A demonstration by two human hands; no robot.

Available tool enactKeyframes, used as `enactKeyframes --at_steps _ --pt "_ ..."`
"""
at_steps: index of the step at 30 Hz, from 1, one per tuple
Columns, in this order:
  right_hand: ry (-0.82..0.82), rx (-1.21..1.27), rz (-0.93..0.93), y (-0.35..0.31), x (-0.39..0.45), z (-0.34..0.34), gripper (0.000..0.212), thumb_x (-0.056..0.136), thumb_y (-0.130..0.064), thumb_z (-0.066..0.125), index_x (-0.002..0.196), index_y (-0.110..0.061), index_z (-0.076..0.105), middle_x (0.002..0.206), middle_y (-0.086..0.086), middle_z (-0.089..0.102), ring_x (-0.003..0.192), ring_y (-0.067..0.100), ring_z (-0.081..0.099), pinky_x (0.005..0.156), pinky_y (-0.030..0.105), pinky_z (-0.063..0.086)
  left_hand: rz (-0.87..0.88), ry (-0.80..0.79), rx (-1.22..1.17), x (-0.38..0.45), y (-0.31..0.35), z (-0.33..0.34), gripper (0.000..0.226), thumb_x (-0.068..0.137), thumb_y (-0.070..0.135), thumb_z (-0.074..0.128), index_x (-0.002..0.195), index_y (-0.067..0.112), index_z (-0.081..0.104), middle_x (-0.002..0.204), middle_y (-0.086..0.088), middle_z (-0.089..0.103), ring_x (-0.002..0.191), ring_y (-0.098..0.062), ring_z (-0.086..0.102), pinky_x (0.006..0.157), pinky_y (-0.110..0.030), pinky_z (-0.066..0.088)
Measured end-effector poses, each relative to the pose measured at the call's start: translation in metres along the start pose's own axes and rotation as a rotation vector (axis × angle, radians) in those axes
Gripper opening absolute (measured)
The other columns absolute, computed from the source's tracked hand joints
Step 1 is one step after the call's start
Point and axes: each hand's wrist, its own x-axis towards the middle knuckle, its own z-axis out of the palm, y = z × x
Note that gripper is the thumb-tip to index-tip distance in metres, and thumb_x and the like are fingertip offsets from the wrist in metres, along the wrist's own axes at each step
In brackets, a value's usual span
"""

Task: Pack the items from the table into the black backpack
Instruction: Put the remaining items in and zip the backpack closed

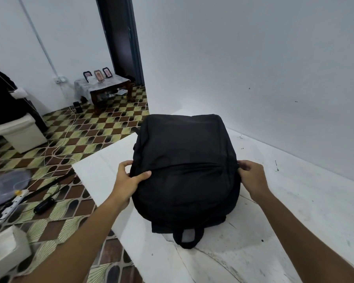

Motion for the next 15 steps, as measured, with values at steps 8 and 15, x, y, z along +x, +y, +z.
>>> enactKeyframes --at_steps 8,15 --pt "0.040 -0.212 -0.211 0.003 -0.020 0.004 0.015 0.088 -0.003 0.059 0.085 -0.004 0.074 0.068 0.010 0.070 0.058 0.022 0.065 0.051 0.014 0.050 0.035 0.065 -0.030 0.014 0.008 -0.005 0.057 0.079 0.004 0.075 0.124 0.020 0.045 0.115 -0.012 0.061 0.099 -0.027 0.064 0.086 -0.039 0.053" --pt "-0.064 -0.253 -0.182 0.001 -0.015 -0.021 0.020 0.088 -0.003 0.058 0.076 -0.004 0.074 0.060 0.015 0.065 0.051 0.025 0.058 0.061 0.037 0.051 -0.020 -0.090 0.238 0.013 0.012 -0.019 0.059 0.078 0.002 0.076 0.123 0.017 0.041 0.113 -0.017 0.062 0.091 -0.026 0.065 0.074 -0.037 0.054"
